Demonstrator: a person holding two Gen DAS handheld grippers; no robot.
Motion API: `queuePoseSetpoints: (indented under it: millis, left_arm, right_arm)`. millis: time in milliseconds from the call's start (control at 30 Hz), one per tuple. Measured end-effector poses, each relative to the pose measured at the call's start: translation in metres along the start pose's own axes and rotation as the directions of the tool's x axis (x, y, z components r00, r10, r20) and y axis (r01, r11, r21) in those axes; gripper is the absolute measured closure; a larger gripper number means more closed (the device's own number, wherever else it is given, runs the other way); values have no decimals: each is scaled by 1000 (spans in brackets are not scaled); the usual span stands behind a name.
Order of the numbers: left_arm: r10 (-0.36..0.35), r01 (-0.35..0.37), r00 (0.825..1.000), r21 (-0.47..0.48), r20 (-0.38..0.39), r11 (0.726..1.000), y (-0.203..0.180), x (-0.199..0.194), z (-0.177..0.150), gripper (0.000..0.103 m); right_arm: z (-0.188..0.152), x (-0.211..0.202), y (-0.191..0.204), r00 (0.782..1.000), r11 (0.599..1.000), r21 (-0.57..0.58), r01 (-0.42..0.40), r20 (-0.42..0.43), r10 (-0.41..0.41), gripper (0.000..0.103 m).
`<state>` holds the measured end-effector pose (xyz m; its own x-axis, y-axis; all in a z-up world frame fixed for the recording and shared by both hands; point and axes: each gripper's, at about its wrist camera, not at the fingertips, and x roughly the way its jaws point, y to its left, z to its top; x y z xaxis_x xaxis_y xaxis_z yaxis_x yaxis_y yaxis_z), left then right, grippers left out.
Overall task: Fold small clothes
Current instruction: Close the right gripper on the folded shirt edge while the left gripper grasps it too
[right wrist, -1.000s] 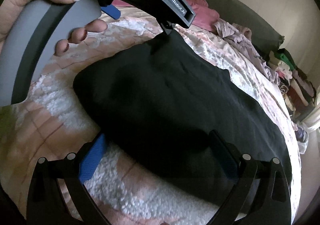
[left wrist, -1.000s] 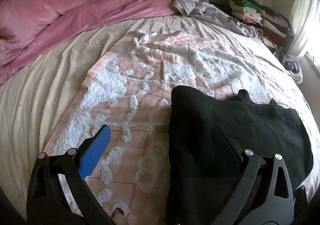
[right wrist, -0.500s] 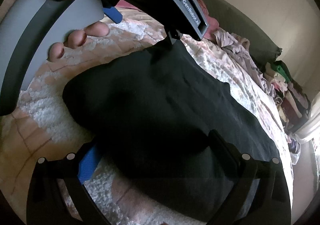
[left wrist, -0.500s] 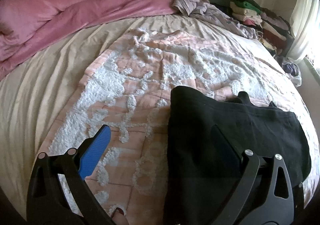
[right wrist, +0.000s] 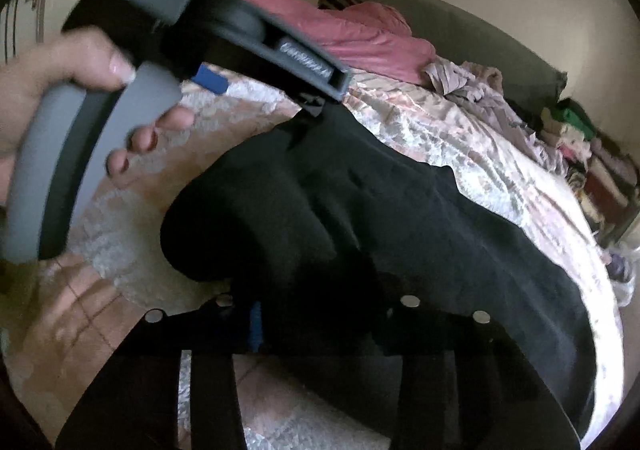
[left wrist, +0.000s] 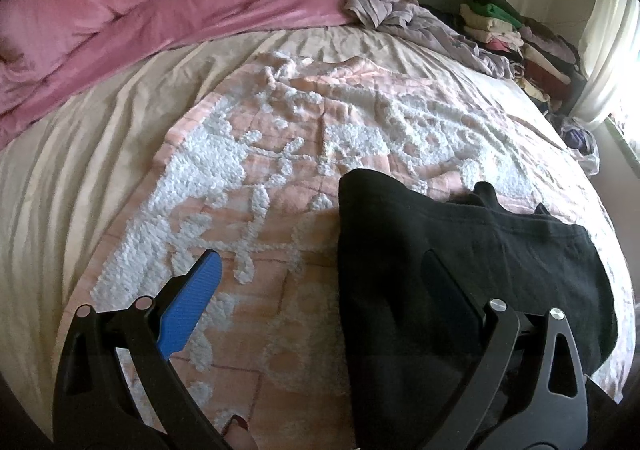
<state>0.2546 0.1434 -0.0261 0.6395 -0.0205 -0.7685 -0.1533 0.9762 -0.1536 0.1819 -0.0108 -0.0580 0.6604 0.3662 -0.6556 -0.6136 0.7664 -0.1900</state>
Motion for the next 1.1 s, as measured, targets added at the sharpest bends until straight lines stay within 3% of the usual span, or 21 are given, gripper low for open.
queuePoseSetpoints:
  millis: [233,667,733,800,933,1100]
  left_arm:
    - [-179,172,982,-110,-61,979,7,10,-3,10]
    - [-275,264,956,-117,-99,957,-6,20,-12,11]
    - [-288,276,952,-116,-107,954,-7,21,-13,21]
    - [-293,280,948,-107,-126,954,-10,23,-15,24]
    - [-311,299,939,-97,-145,949,-16,27,-19,52]
    - [-303,299,943,-51,-137,953,-27,23,-22,76]
  right_arm:
    - [1,-14,-19,995,991,109,-81,61,75,77]
    - [-3,-23,-22,992,988,123,-91,97,79,79]
    - [-3,-24,-22,992,988,124,-91,100,79,79]
    - [-4,-25,-22,991,987,128,-93,103,80,79]
    - [-5,-25,-19,992,987,130,-92,98,80,79]
    - [-5,-25,-20,992,986,140,-90,100,76,79]
